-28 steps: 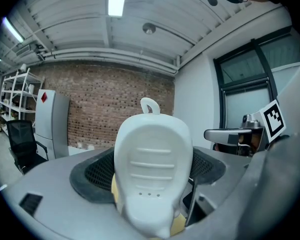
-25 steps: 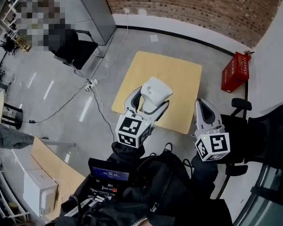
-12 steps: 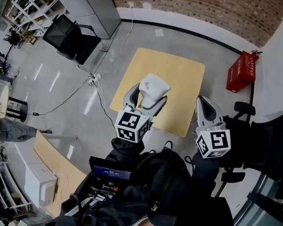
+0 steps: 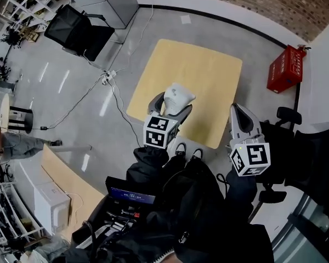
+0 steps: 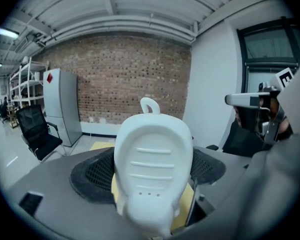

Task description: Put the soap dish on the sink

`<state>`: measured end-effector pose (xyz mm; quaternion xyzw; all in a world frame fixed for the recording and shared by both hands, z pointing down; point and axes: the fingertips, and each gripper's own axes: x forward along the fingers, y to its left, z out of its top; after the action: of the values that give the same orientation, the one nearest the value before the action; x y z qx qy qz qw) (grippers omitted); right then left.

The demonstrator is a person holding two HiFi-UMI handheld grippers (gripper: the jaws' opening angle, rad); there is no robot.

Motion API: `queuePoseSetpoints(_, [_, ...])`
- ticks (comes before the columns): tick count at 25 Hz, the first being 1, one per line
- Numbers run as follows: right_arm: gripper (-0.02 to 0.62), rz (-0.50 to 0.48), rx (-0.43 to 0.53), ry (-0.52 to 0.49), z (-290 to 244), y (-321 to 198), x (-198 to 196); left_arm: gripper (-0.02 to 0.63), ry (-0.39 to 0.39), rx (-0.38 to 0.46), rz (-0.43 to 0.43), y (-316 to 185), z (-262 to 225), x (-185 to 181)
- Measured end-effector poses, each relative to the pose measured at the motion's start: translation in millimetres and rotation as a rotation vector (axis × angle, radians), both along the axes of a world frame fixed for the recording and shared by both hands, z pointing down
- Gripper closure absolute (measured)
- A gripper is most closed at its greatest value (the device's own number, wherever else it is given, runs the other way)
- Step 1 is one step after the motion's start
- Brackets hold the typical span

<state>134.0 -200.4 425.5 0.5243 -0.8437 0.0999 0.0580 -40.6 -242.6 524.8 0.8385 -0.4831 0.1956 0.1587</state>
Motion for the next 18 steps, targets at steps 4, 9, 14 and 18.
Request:
queuePoseSetpoints(4, [0.591, 0.022, -0.051, 0.029, 20.3, -6.9, -0.3, 0.152, -0.028, -0.111, 0.013, -9.4, 54.0, -7.5])
queuePoseSetpoints(9, [0.591, 0.044, -0.131, 0.063, 53.7, -12.6, -0.8, 0.152, -0.092, -0.235, 0.063, -15.1, 122.2, -6.6])
queuePoseSetpoints(14, [0.591, 0.058, -0.194, 0.090, 75.0, -13.0, -0.7, 0.152, -0.099, -0.354, 0.068, -21.2, 181.4, -1.6])
queuePoseSetpoints(18, [0.591, 0.077, -0.231, 0.112, 83.7, -14.1, 5.6, 0.152, -0.060, -0.456, 0.030, -25.7, 218.8, 7.4])
